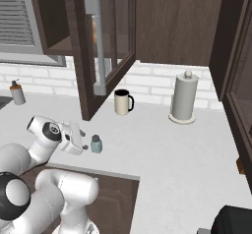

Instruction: Put the shaker and condiment bottle from the counter next to their counterparts in the cabinet.

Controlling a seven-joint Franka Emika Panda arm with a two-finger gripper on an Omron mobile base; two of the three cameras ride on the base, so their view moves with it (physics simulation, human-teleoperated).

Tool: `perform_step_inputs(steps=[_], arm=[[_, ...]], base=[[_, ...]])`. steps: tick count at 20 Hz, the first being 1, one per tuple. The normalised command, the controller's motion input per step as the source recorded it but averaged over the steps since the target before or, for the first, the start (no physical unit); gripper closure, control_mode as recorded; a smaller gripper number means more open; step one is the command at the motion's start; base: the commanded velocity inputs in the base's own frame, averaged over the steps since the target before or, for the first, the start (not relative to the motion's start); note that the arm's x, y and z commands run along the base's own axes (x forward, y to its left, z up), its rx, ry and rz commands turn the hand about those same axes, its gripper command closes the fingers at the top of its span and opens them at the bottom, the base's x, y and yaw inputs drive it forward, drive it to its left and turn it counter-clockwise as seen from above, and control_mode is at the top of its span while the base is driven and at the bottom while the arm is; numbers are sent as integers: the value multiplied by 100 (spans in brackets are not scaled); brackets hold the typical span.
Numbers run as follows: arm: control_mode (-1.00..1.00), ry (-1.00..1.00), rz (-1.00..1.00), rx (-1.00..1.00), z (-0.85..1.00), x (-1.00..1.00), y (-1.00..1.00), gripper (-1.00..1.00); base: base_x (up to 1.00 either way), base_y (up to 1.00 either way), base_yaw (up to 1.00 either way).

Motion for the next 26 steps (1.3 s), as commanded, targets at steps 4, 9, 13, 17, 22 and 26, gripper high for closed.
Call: perform_step_inputs(steps=[4, 9, 13, 17, 22, 26], arm=[[-100, 0, 0, 0, 0, 0, -7, -100], [-100, 0, 0, 0, 0, 0, -10, -100], [-100, 0, 0, 0, 0, 1, -9, -100], [-100, 0, 0, 0, 0, 3, -7, -100], [-100, 0, 0, 0, -1, 6, -9, -100], [-100, 0, 0, 0, -1, 6, -9, -100]], base=[[0, 0, 0], [0, 0, 0], [0, 0, 0], [0, 0, 0], [0, 0, 0], [0, 0, 0]])
